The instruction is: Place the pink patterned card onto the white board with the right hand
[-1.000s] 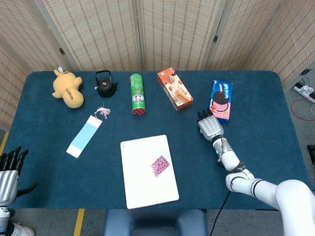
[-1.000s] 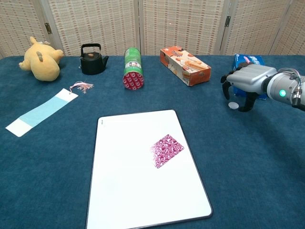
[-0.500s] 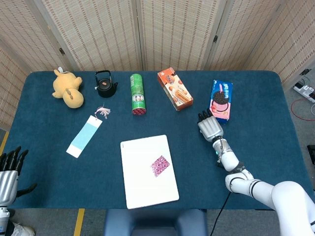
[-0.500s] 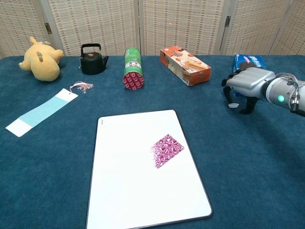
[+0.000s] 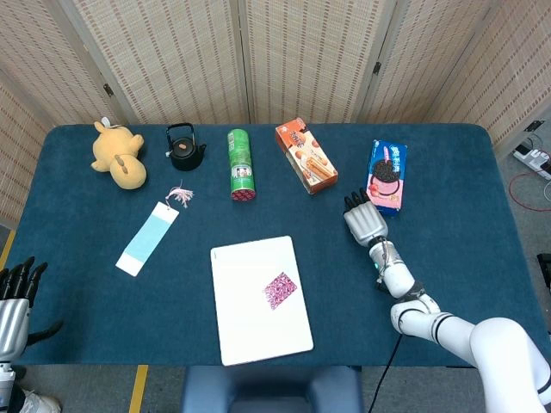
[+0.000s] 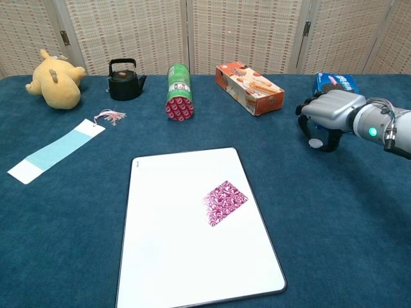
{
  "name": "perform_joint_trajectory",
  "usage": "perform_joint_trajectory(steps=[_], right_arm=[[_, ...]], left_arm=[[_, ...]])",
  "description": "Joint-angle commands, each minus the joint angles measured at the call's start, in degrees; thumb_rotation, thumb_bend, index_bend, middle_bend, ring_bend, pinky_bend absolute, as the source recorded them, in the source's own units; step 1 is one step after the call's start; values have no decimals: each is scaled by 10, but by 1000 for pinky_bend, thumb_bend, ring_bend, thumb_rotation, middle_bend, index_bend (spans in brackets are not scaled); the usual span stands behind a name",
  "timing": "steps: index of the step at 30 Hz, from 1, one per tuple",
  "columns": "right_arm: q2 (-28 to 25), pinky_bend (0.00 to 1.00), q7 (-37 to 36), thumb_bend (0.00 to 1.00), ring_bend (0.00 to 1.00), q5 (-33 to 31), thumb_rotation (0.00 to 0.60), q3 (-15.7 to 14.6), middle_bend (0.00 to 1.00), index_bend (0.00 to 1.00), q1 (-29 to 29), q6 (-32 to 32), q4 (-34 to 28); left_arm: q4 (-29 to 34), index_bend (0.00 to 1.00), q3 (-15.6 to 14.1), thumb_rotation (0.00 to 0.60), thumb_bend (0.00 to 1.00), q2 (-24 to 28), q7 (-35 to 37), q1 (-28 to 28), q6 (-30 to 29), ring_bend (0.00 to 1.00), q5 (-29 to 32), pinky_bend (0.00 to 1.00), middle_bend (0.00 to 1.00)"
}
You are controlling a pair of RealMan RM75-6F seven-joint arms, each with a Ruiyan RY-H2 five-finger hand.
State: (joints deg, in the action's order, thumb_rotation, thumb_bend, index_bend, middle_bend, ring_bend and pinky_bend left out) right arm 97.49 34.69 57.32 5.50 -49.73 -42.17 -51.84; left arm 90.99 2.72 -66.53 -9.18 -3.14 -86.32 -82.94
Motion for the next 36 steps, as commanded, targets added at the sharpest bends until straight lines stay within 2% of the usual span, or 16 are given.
perform_joint_trajectory(steps=[1, 14, 20, 26, 36], right_arm=[[2, 8, 0, 313, 67, 1, 600, 1, 145, 443, 0, 1, 2], [6, 8, 3, 313, 69, 10, 600, 4, 175, 513, 3, 3, 7], [-5, 8, -3, 312, 72, 19, 600, 7, 185, 534, 6, -3, -10], [-44, 8, -9, 312, 74, 37, 600, 11, 185, 540, 13, -30, -84], [-112, 8, -11, 312, 78, 84, 600, 3, 185, 539, 19, -63, -278]], left_arm=[[0, 104, 0, 600, 116, 0, 0, 0, 0, 70, 0, 0, 39], [-3, 104, 0, 600, 117, -1, 3, 0, 1, 71, 0, 0, 39], [-3, 104, 0, 600, 116, 0, 4, 1, 0, 71, 0, 0, 39], [-2, 104, 1, 600, 117, 1, 3, 1, -1, 71, 0, 0, 39], [5, 104, 3, 600, 116, 3, -1, -1, -3, 71, -3, 0, 39]])
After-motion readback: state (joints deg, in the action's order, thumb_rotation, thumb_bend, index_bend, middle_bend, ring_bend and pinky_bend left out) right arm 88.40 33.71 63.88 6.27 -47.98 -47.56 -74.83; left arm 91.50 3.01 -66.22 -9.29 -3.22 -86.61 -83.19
